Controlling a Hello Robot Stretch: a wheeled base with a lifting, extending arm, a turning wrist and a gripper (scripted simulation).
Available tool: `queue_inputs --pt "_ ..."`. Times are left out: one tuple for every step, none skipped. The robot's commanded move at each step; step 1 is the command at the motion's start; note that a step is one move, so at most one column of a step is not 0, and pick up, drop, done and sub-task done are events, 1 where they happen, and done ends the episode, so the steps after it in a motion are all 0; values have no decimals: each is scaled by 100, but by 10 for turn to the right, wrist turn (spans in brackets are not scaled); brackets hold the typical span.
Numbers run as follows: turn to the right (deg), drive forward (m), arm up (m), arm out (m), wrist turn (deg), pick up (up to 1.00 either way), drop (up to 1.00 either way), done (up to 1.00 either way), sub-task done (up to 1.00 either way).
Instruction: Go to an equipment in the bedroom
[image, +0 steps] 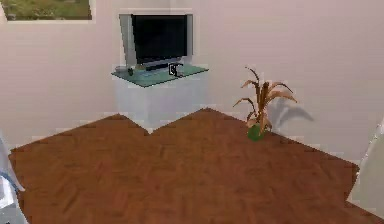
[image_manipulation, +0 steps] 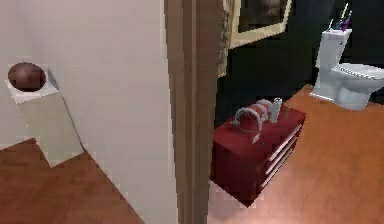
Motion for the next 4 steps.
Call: queue_inputs --pt "-450 0 0 0 0 0 0 0 0" --pt "-120 0 0 0 0 0 0 0 0" --pt "0 5 0 0 0 0 0 0 0" --pt "450 0 0 0 0 0 0 0 0"
